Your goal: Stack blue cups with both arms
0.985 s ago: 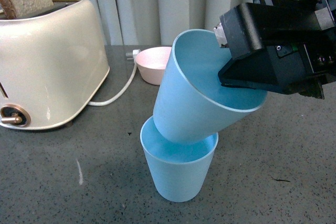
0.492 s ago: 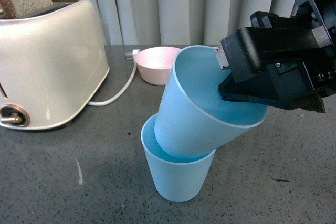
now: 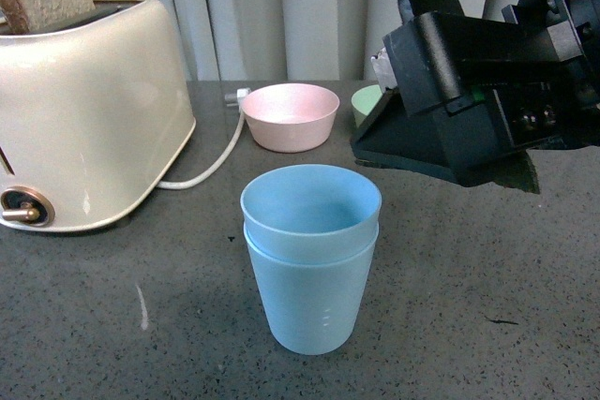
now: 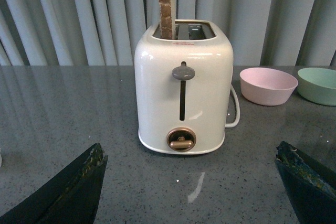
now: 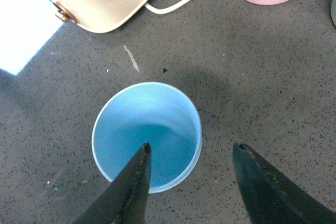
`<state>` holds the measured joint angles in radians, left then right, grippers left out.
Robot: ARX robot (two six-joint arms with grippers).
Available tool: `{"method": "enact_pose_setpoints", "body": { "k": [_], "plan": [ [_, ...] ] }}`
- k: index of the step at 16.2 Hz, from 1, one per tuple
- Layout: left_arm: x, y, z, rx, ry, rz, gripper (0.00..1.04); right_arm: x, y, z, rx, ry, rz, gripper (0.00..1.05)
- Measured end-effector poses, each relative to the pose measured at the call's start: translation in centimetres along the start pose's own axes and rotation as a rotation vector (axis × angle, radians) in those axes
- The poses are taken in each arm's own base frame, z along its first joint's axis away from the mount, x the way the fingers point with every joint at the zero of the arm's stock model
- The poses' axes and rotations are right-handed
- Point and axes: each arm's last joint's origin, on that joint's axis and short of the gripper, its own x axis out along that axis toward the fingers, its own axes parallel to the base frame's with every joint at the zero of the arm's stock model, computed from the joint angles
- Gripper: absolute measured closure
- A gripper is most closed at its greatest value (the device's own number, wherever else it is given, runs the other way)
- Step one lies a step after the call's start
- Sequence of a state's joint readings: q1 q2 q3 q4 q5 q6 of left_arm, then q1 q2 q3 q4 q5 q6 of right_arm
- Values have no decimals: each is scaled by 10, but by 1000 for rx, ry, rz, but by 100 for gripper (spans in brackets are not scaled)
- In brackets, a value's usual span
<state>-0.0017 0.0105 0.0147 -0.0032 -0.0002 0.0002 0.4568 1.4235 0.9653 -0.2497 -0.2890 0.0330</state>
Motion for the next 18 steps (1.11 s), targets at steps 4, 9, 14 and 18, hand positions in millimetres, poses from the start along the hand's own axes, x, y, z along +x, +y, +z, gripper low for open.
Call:
{"method": "enact_pose_setpoints", "body": {
  "k": [4, 9, 14, 18],
  "plan": [
    [0, 0, 0, 0, 0, 0, 7, 0, -1, 0, 46, -97, -25, 17],
    [0, 0, 0, 0, 0, 0, 7, -1, -3, -1, 307, -388, -268, 7],
    [0, 0, 0, 0, -5, 4, 7, -54, -216, -14, 473, -510, -493, 9],
    [0, 0, 0, 0, 1, 3, 7, -93, -125, -30, 4, -853, -664, 58]
  ]
}}
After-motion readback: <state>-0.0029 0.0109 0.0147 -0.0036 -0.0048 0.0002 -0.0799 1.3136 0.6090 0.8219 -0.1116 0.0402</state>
